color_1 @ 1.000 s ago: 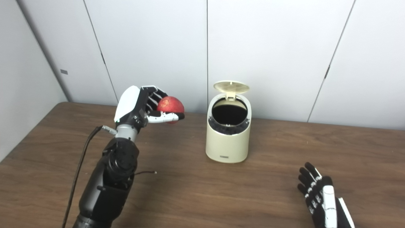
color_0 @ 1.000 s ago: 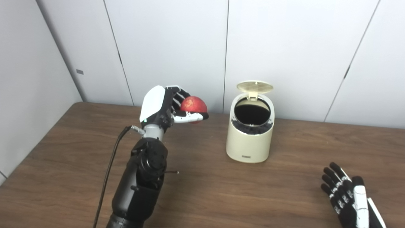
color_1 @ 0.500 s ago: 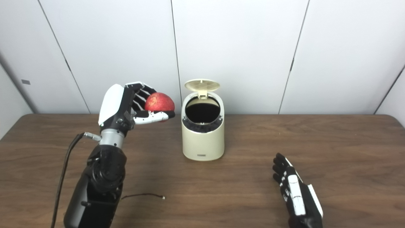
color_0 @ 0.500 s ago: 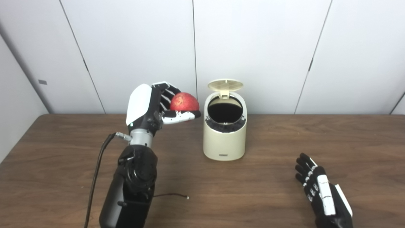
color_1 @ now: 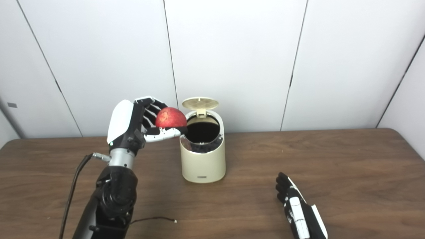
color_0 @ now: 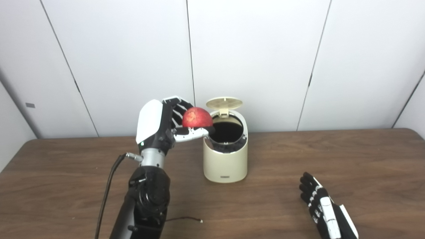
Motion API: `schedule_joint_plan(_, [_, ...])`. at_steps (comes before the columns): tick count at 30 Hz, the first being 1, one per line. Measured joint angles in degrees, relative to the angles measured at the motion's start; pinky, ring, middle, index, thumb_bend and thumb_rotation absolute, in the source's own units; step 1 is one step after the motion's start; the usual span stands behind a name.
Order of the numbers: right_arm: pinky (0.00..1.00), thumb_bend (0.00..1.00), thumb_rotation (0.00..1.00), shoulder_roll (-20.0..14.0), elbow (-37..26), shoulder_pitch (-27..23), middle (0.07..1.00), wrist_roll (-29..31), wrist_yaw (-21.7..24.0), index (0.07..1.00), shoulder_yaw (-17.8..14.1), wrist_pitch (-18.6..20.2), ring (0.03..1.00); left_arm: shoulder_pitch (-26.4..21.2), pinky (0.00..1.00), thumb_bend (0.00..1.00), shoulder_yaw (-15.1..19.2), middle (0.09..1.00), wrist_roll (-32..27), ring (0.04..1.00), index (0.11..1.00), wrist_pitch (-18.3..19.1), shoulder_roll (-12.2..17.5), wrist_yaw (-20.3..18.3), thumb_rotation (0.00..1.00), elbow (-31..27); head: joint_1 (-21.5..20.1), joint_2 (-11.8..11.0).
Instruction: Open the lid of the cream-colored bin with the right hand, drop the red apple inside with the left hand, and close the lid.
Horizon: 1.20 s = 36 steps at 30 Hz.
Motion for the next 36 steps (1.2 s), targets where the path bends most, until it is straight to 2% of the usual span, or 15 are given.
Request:
schedule_joint_plan(8, [0.98,0.53,0.94,-0.1,1.1,0.0,0.939,-0.6,0.0,0.916,0.3,-1.5,0.952,-0.8,0.33,0.48,-0.3,0.489,-0.3,0.416,0.498,-0.8,-1.7,1.8,0.0,4.5,0.1,-0.4])
schedule_joint_plan(14, [0.99,0.53,0.94,0.0,1.1,0.0,0.938,-0.5,0.0,0.918,0.3,-1.5,0.953,-1.9,0.36,0.48,-0.7,0.509,-0.4,0.426,0.473,-1.2,-3.3,3.5,0.0,7.4,0.9,-0.3])
schedule_joint_plan(21, [0.99,0.54,0.94,0.0,1.3,0.0,0.945,-0.5,0.0,0.923,0.4,-1.6,0.963,-2.8,0.39,0.48,-1.8,0.517,-0.2,0.433,0.478,-1.2,-3.5,5.1,0.0,9.4,0.8,-0.3])
schedule_joint_plan(26, [0.99,0.54,0.95,-0.1,1.5,0.0,0.952,-0.5,0.0,0.931,0.6,-1.7,0.97,-3.2,0.36,0.48,-2.0,0.503,-0.4,0.419,0.497,-1.5,-3.5,5.4,0.0,9.9,0.9,-0.3])
schedule_joint_plan(29, [0.99,0.54,0.95,-0.1,1.6,-0.1,0.951,-0.4,0.2,0.934,0.6,-1.7,0.97,-3.2,0.43,0.48,-2.1,0.499,-0.5,0.432,0.49,-1.6,-3.5,5.5,0.0,10.0,1.0,-0.3])
schedule_joint_plan(32, [0.99,0.54,0.96,-0.1,1.6,-0.1,0.953,-0.4,0.3,0.936,0.6,-1.7,0.972,-3.2,0.45,0.48,-2.5,0.498,-0.5,0.447,0.48,-1.6,-3.6,5.5,0.0,10.0,1.1,-0.3])
schedule_joint_plan(36, [0.96,0.52,0.96,-0.1,1.6,-0.1,0.952,-0.3,0.4,0.938,0.6,-1.6,0.968,-3.2,0.38,0.48,-2.8,0.507,-0.5,0.437,0.472,-1.6,-4.0,5.5,0.0,10.0,1.1,-0.1])
